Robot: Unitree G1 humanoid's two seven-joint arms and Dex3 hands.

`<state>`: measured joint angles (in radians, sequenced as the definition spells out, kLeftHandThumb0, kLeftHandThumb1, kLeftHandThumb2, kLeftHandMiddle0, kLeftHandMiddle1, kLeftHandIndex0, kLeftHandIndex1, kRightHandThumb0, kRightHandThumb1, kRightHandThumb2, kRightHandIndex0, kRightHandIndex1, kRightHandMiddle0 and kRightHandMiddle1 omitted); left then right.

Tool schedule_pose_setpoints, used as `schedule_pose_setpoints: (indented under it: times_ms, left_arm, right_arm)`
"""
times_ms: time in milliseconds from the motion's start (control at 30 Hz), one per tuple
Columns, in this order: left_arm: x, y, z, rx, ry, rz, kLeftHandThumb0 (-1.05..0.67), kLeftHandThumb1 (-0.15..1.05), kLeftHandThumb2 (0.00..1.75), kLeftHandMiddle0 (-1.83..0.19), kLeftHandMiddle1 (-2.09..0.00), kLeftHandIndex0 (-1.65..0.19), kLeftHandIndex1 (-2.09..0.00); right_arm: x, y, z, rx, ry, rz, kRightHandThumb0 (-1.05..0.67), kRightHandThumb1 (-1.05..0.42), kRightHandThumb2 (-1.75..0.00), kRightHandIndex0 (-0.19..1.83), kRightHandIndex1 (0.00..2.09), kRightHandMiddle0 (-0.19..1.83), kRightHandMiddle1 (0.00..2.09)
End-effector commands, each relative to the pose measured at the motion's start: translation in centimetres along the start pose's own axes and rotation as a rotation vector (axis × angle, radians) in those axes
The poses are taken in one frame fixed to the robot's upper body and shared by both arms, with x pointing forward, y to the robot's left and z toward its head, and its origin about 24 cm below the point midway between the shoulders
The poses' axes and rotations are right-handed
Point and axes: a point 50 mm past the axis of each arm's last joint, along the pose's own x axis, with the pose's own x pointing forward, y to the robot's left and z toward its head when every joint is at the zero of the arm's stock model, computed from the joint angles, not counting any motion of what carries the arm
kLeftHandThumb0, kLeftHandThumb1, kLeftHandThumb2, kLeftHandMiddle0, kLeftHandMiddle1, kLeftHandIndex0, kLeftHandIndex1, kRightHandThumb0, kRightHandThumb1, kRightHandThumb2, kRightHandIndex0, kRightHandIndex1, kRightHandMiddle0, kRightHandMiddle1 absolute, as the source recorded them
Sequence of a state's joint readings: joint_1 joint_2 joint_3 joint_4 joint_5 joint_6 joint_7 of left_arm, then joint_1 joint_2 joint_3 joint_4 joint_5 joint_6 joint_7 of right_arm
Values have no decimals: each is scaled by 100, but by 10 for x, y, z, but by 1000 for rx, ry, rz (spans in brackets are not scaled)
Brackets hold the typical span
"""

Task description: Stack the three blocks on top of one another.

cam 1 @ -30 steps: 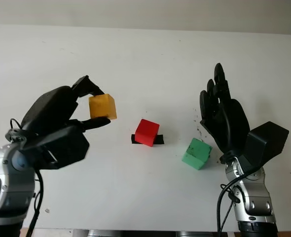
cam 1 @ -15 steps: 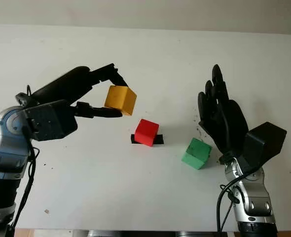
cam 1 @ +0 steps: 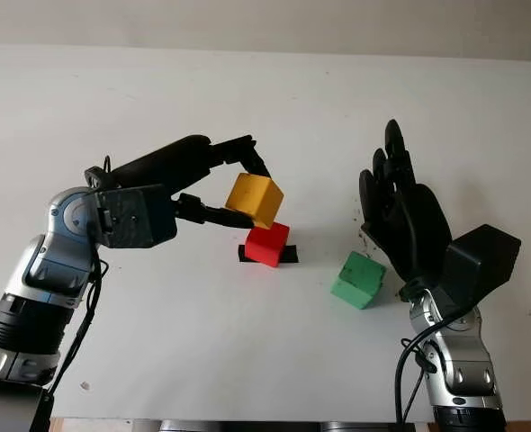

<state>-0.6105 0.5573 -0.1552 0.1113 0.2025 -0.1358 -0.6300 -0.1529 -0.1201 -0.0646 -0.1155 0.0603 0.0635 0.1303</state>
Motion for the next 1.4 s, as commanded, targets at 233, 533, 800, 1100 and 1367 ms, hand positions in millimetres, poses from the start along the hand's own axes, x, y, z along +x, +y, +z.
schedule_pose_setpoints:
  times_ms: [233,533,800,1100,1367]
  left_arm:
    - [10,1,11,30,-21,-43,-40,105,16,-8,-5,-21,-150]
    - [9,-2,9,69,7,-70,-42,105,20,-7,-5,-18,-161]
    - [7,-3,8,88,29,-84,-43,105,21,-7,-5,-15,-162]
    - [6,-4,8,92,38,-94,-43,105,21,-6,-5,-15,-163]
    - [7,-6,8,63,29,-96,-44,105,23,-6,-5,-13,-165]
  right_arm:
    - [-2,1,2,4,-10,0,-63,-105,-58,-19,0,-19,0]
    - [-2,1,2,1,-8,1,-65,-105,-56,-19,0,-19,0]
    - [-2,1,2,9,-12,-1,-64,-105,-56,-19,0,-19,0]
    - [-2,1,2,2,-4,-5,-67,-105,-54,-19,0,-19,0]
    - [-2,1,2,5,-5,-7,-68,-105,-54,-19,0,-19,0]
